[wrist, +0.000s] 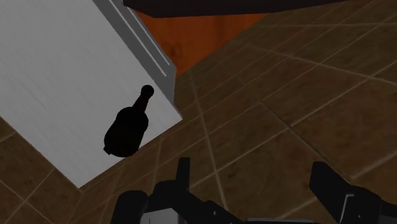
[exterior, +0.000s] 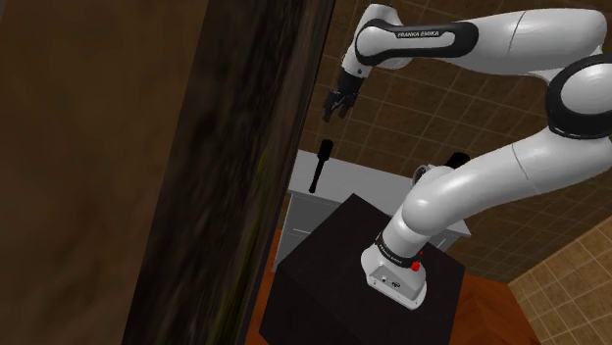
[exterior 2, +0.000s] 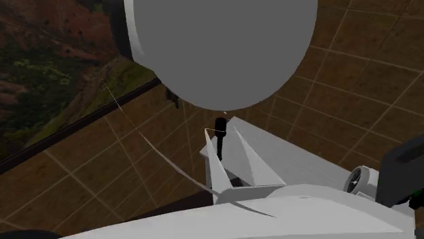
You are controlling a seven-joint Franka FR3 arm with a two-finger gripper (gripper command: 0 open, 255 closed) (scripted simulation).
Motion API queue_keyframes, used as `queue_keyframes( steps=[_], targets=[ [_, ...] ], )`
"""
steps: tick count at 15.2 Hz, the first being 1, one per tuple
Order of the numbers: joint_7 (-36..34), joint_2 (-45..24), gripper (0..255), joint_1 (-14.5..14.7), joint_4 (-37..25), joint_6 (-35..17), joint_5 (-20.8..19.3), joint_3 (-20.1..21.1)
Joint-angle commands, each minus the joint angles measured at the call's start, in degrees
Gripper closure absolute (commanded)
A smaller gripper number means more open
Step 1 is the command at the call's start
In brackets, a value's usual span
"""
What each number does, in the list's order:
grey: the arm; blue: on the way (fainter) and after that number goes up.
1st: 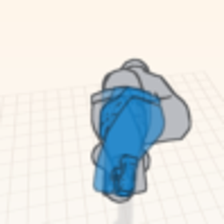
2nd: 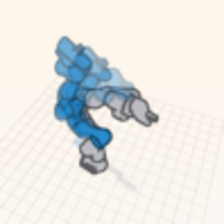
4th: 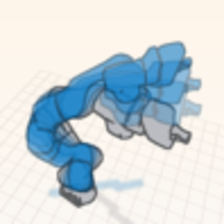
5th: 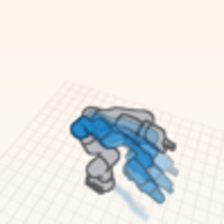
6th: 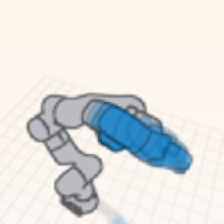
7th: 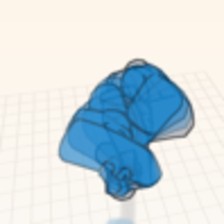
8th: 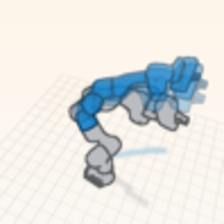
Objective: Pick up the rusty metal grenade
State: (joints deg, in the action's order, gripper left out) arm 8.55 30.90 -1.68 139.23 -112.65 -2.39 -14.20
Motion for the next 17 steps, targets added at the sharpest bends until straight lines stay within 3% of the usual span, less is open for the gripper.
queue_keyframes(
  steps=[1,9,17],
  targets=[
    [2.51,-3.63,0,-0.04,-0.27,-2.58,-0.39,-1.72],
    [13.28,-20.01,0,0.0,-4.63,-11.19,0.99,-8.05],
    [25.13,-38.39,0,-1.69,-13.26,-16.79,7.17,-11.05]
  ],
)
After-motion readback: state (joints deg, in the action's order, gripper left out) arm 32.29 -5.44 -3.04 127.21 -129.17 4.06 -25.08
